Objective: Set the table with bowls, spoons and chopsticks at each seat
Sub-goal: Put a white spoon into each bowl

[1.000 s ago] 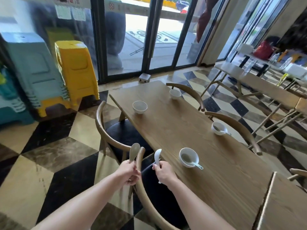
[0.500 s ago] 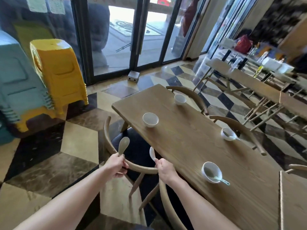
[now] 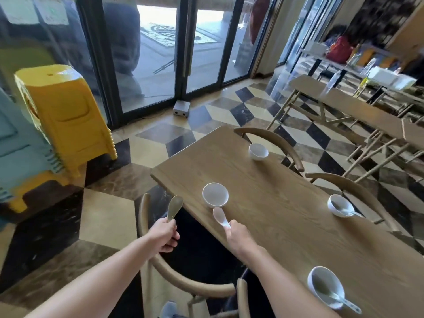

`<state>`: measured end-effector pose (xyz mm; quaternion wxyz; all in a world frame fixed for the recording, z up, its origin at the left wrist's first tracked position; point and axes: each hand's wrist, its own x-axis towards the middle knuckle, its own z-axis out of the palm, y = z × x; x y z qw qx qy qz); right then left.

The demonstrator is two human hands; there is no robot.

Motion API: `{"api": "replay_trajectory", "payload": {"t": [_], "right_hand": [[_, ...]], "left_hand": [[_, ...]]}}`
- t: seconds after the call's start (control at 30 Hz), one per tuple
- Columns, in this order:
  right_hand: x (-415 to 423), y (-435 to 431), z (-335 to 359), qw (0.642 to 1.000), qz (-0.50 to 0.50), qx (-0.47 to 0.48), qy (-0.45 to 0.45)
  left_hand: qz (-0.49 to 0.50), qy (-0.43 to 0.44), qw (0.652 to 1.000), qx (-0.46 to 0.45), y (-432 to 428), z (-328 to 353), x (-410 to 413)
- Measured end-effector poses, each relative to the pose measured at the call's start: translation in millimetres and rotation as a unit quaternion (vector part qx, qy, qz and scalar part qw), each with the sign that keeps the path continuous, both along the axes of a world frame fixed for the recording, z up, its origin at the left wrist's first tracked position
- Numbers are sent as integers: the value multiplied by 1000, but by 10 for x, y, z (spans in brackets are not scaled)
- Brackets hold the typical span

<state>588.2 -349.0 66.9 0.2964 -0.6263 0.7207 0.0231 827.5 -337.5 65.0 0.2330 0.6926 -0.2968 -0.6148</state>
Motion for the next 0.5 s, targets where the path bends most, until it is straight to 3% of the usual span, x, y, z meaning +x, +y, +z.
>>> {"api": "replay_trajectory", "payload": {"t": [0.17, 0.5], "right_hand": [[-74, -530, -18, 998, -31, 10, 51], [-8, -1134, -301, 989, -84, 85, 91]], "left_hand": [[5, -15, 1000, 5, -642, 16, 120], [-139, 25, 984, 108, -1345, -334, 141]]}}
